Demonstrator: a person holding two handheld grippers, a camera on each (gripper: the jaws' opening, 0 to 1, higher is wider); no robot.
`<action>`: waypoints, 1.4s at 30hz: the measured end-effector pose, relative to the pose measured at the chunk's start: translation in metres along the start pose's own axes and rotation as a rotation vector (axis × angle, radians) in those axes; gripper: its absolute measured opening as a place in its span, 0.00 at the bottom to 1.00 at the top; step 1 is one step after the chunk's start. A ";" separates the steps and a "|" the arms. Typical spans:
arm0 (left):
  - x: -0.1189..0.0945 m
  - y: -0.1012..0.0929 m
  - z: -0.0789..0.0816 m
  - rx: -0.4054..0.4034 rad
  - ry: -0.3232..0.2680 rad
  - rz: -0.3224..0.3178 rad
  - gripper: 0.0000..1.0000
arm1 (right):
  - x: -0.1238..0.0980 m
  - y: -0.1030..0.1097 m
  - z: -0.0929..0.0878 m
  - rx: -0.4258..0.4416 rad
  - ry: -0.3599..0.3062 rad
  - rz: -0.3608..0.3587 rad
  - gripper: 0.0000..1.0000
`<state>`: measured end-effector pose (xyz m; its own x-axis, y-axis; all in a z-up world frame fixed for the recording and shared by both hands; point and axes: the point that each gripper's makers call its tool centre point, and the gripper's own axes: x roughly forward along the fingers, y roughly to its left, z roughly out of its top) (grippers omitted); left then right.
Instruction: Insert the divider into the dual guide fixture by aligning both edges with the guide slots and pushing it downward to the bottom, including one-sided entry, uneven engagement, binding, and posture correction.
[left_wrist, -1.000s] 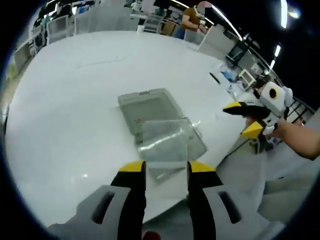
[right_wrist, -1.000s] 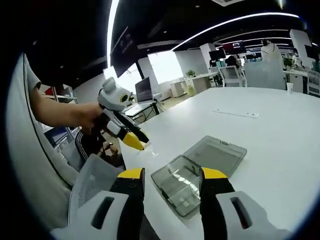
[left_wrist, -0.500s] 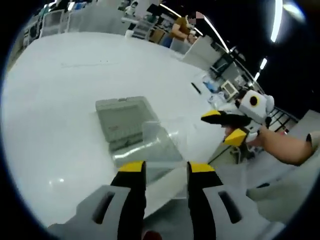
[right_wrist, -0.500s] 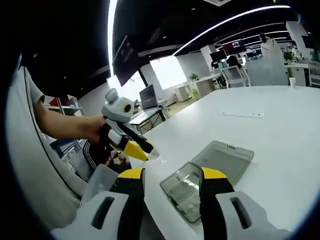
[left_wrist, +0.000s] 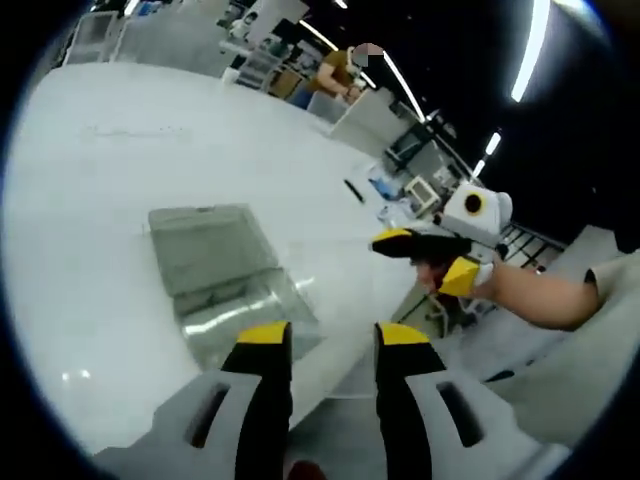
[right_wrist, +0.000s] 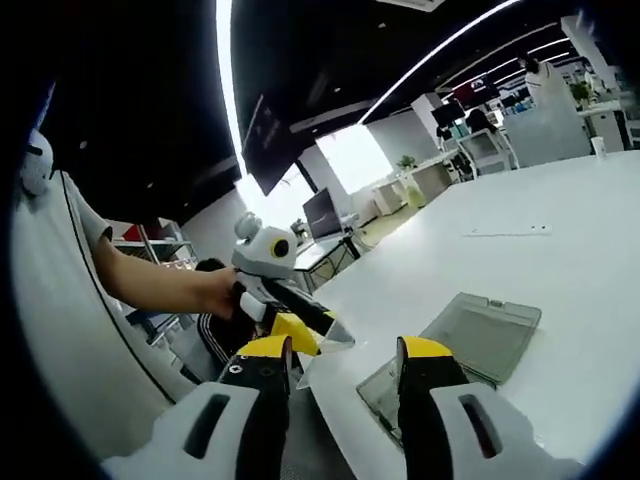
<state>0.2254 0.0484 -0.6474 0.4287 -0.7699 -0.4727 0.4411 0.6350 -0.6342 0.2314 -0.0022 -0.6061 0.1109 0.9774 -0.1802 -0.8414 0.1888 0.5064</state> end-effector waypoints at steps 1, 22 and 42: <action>0.001 -0.002 0.000 0.002 -0.003 -0.008 0.29 | 0.000 0.001 0.001 -0.001 -0.001 0.006 0.39; 0.016 -0.026 -0.009 0.053 -0.015 -0.141 0.29 | 0.005 0.020 0.004 0.042 -0.012 0.107 0.39; 0.015 -0.049 0.001 0.059 -0.072 -0.255 0.29 | 0.012 0.030 0.011 0.086 -0.029 0.154 0.45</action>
<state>0.2110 0.0062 -0.6227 0.3522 -0.9002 -0.2560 0.5861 0.4254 -0.6896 0.2137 0.0167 -0.5838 0.0000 0.9975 -0.0711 -0.8014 0.0425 0.5966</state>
